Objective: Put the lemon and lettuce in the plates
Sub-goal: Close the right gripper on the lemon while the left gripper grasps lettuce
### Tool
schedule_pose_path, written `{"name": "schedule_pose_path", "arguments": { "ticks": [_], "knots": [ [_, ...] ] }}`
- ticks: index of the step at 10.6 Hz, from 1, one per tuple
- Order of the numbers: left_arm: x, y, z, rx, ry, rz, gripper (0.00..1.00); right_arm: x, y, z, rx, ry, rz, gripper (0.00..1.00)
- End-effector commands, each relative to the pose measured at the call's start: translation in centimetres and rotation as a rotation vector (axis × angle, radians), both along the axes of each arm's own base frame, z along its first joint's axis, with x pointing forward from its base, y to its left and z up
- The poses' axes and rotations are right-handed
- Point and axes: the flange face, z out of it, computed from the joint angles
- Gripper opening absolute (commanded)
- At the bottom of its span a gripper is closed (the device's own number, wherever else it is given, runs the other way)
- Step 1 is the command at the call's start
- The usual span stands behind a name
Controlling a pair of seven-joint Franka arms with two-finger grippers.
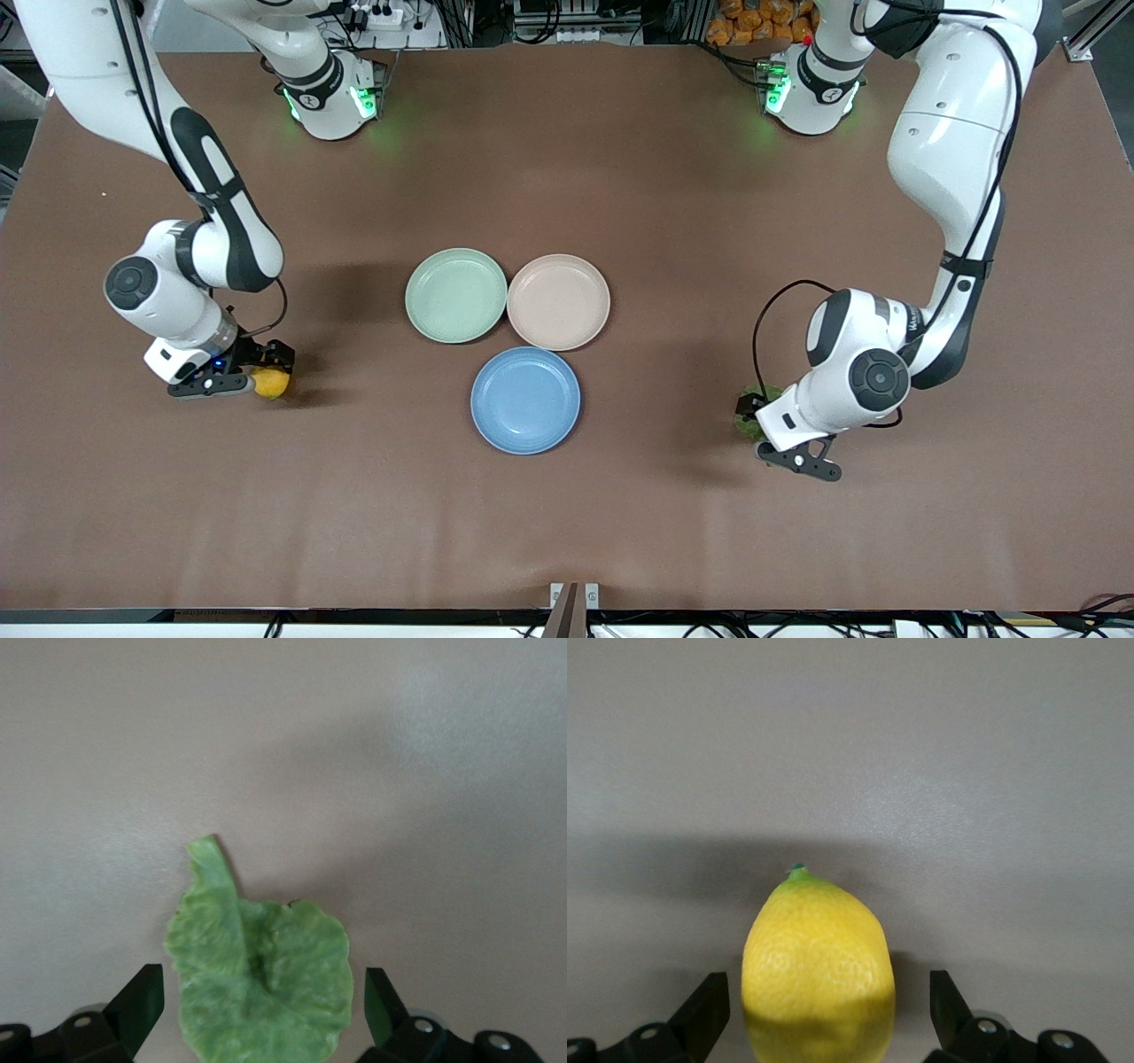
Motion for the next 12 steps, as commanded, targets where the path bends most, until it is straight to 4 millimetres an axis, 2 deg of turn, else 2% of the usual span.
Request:
{"name": "schedule_pose_path", "arguments": {
  "ticks": [1,2,3,5,6,8,9,10,11,12],
  "knots": [
    [0.3,-0.1,-0.8,0.012,-0.007,-0.031,1.00,0.1,0.1,-0.8,0.003,-0.010,0.002,1.00],
    [0.2,0.0,-1.3,0.014,0.000,-0.030,1.00,0.2,0.1,-0.9,0.003,-0.009,0.005,0.85],
    [0.2,0.0,-2.0,0.013,0.006,-0.036,1.00,0.1,0.2,-1.1,0.003,-0.006,0.005,0.76],
    [0.3,0.2,-2.7,0.012,-0.001,-0.046,1.00,0.2,0.3,-1.2,0.003,-0.004,0.005,0.51],
    [0.2,0.2,-3.1,0.012,0.000,-0.048,1.00,0.3,0.3,-1.0,0.004,-0.001,0.002,0.44],
    [0.2,0.2,-4.1,0.006,-0.005,-0.043,1.00,0.8,0.5,-0.1,0.008,-0.017,-0.037,0.38],
    [0.1,-0.3,-4.0,0.004,-0.006,-0.011,0.74,1.0,0.7,0.4,0.010,-0.025,-0.040,0.36],
    [0.1,-0.5,-3.9,0.005,-0.003,0.038,0.25,1.2,0.7,0.8,0.011,-0.020,-0.040,0.36],
    [0.0,-0.6,-3.9,0.005,-0.003,0.047,0.00,1.7,0.7,1.8,0.013,-0.002,-0.041,0.36],
    [0.0,-0.6,-3.9,0.006,-0.003,0.048,0.00,2.1,0.8,3.1,0.016,0.018,-0.040,0.36]
  ]
}}
